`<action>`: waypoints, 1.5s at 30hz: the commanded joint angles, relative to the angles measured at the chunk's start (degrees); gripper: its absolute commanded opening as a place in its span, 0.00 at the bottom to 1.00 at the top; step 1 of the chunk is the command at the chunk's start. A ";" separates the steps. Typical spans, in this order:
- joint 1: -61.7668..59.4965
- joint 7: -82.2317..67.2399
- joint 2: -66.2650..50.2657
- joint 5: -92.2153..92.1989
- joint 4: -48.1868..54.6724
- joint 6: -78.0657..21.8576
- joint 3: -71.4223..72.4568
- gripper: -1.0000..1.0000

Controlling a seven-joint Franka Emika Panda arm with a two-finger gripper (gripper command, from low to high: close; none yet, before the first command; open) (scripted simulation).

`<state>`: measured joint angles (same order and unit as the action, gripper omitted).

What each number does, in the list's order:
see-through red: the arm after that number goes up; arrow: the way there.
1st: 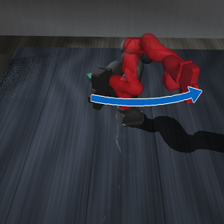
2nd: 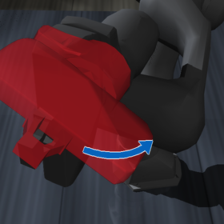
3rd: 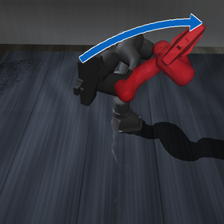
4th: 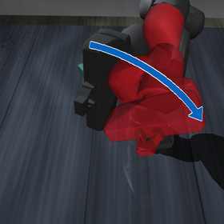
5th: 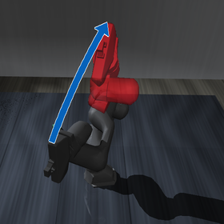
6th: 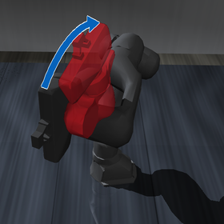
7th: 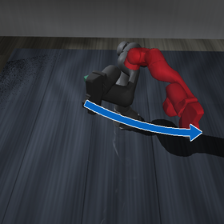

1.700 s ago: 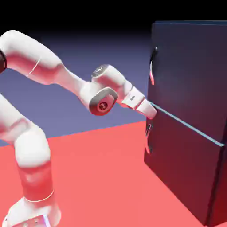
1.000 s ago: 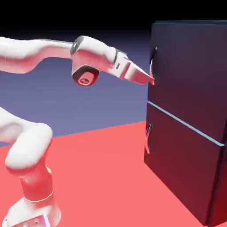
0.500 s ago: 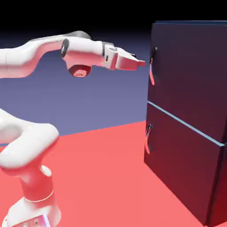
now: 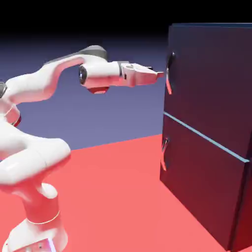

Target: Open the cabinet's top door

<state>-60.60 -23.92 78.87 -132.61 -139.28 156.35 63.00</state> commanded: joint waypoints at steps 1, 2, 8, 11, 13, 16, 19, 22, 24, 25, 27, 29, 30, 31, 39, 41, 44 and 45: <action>0.00 0.00 0.00 0.00 0.00 0.00 0.00 0.50; -2.18 -0.20 -0.30 -0.85 1.70 -0.43 0.75 0.50; -9.38 -0.87 -1.31 -3.64 7.30 -1.86 3.21 0.00; -4.27 -3.93 -0.41 -4.21 1.07 -7.18 -0.37 0.00; -0.82 -5.79 0.14 -3.91 -3.08 -10.79 -3.05 0.00; 4.37 -8.31 1.00 -2.34 -9.31 -16.41 -7.75 0.00; 9.36 -10.51 2.10 0.85 -15.47 -22.45 -13.61 0.00; 13.12 -12.14 3.30 5.12 -20.49 -28.08 -19.84 0.00; 14.88 -12.99 4.06 8.30 -23.13 -31.53 -23.99 0.00; 15.55 -13.37 4.40 9.95 -24.27 -33.18 -26.07 0.00; 16.56 -14.09 4.98 13.35 -26.22 -36.38 -30.22 0.00; 17.17 -14.78 5.38 16.86 -27.78 -39.47 -34.38 0.00; 17.35 -15.13 5.50 18.64 -28.42 -40.97 -36.45 0.00; 17.46 -15.48 5.56 20.44 -28.99 -42.46 -38.53 0.00; 16.69 -18.85 3.44 35.31 -30.75 -53.99 -55.14 0.00; 16.34 -19.91 2.05 39.15 -30.46 -56.87 -59.30 0.00; 15.96 -21.70 -0.75 45.04 -29.44 -61.27 -65.53 0.00; 15.91 -22.36 -1.90 47.02 -28.93 -62.76 -67.60 0.00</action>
<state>-44.69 -46.28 76.97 -85.58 -168.21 93.53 -4.61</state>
